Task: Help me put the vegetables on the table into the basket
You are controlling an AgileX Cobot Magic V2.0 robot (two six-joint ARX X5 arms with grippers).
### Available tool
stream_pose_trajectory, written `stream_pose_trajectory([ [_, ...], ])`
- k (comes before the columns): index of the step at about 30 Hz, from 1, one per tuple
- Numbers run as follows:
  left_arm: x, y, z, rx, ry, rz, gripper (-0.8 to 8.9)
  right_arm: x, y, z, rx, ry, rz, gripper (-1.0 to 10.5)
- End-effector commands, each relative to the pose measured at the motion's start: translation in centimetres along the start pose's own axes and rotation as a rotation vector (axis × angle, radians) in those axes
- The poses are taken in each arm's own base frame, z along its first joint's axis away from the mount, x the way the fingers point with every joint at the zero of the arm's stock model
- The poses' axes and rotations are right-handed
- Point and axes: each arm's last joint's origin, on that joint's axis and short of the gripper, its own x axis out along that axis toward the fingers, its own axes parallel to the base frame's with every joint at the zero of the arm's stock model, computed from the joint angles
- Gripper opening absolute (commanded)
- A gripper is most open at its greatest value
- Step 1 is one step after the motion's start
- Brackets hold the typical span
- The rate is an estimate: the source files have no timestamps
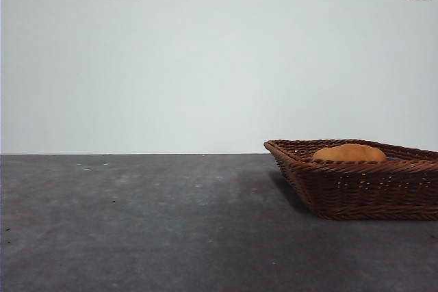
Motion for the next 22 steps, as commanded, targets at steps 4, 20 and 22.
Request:
stream_pose_trajectory([
  [4,0.1,0.0,-0.3,-0.007,0.007,-0.001,-0.04,0.4,0.5,-7.8,0.018,0.028,-0.036,0.0],
  [20,0.1,0.0,-0.3,-0.007,0.007,-0.001,-0.04,0.5,1.2,-16.1,0.095,0.009,-0.053,0.0],
  [22,0.1,0.0,-0.3,-0.007,0.007,-0.001,-0.04,0.6,1.2,-16.5,0.095,-0.003,-0.054,0.0],
])
